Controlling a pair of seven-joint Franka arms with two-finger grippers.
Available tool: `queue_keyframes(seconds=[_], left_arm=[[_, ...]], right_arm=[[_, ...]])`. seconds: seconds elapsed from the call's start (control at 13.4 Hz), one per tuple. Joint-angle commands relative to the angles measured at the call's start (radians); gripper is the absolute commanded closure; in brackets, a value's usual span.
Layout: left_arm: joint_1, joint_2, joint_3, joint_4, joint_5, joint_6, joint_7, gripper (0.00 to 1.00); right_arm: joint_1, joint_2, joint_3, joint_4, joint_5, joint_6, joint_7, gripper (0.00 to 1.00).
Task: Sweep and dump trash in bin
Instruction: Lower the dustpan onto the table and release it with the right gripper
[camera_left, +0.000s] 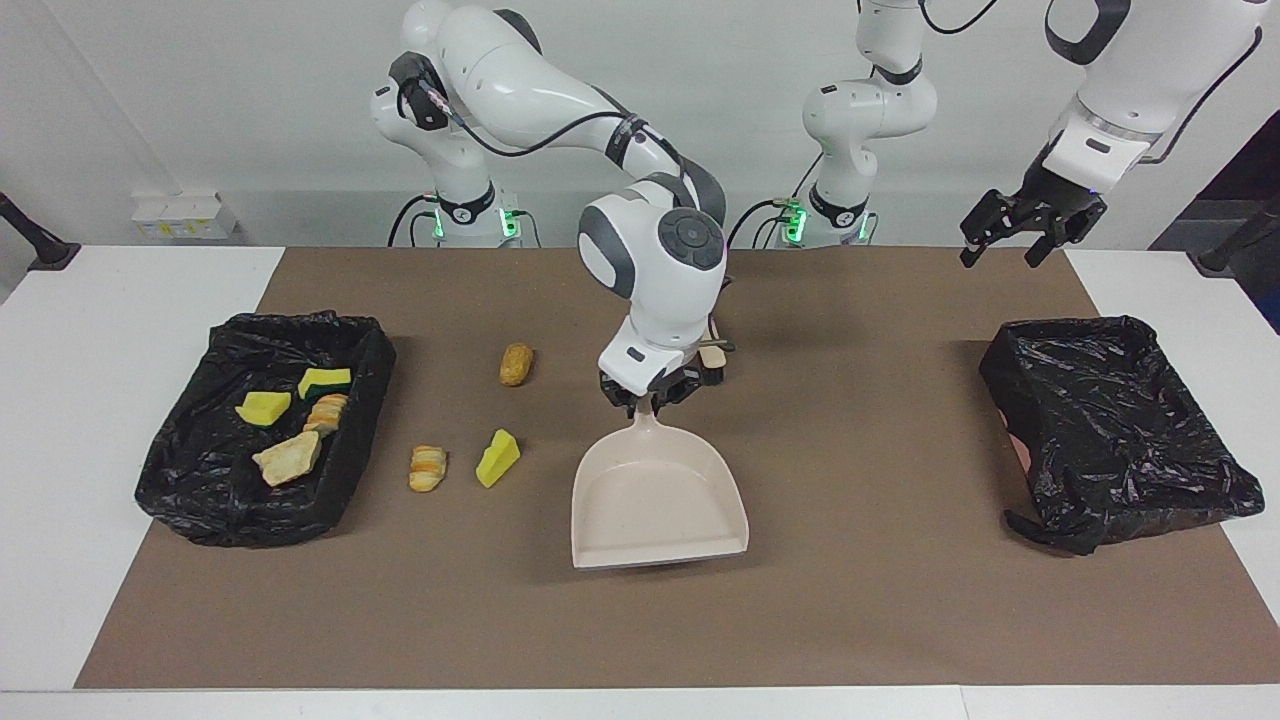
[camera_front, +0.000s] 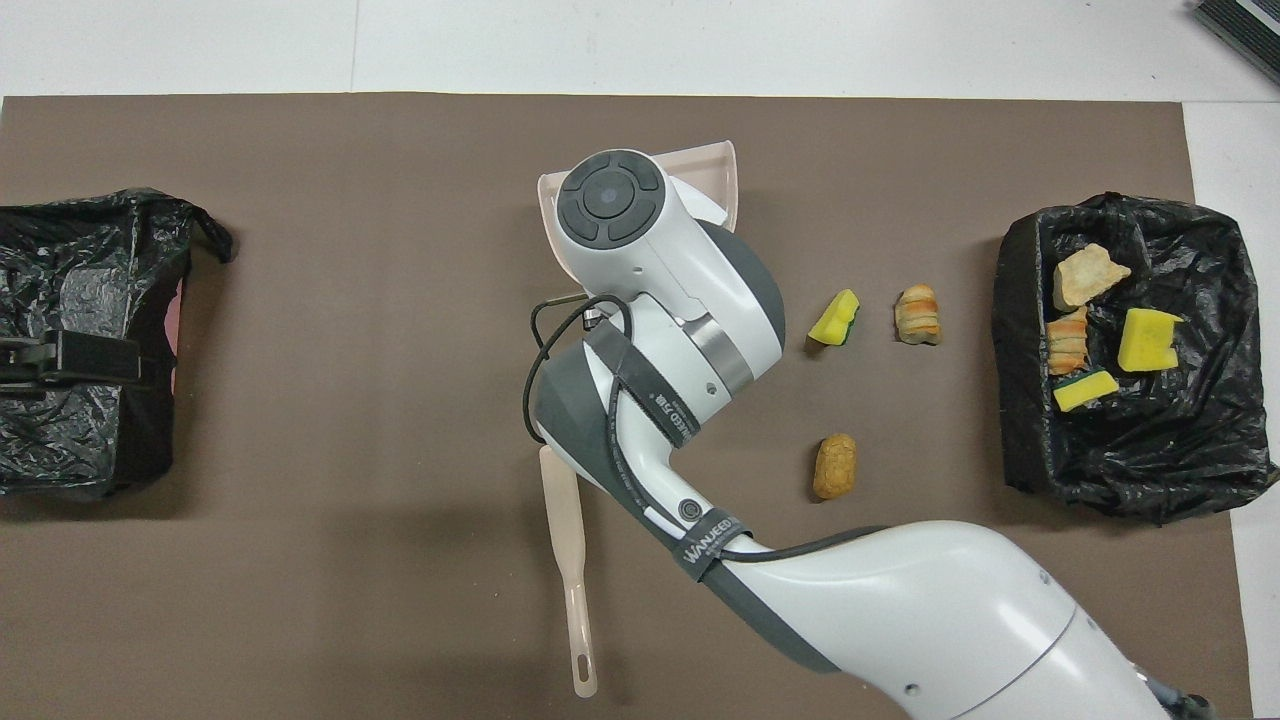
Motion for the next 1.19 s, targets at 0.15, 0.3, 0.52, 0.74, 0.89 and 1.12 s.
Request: queue_keyframes(seconds=[0.15,0.3,0.52,0.74,0.89,1.12], left_arm=[[0.013,0.005,-0.010,0.016,0.017,-0.014,-0.004,0.00],[0.013,0.005,-0.010,0.016,0.019,-0.014,-0.004,0.00],[0.013,0.005,-0.010,0.016,0.017,-0.014,-0.004,0.00],[0.013,0.005,-0.009,0.016,0.017,-0.014,-0.004,0.00],[0.013,0.005,-0.010,0.016,0.019,-0.014,-0.004,0.00],[0.013,0.005,-0.010,0.016,0.019,-0.014,-0.004,0.00]], right_arm=[[0.001,0.030,0.010,0.034,0.091,0.056,0.075,1.00],[0.004,0.042,0.012,0.039,0.091,0.064,0.080,1.00],[0.012,0.062,0.013,0.036,0.091,0.069,0.089,1.00],[0.014,0.087,0.013,0.037,0.108,0.107,0.092,1.00],[0.027,0.091,0.012,0.039,0.110,0.110,0.095,1.00],[0.041,0.114,0.012,0.040,0.110,0.116,0.103,1.00]])
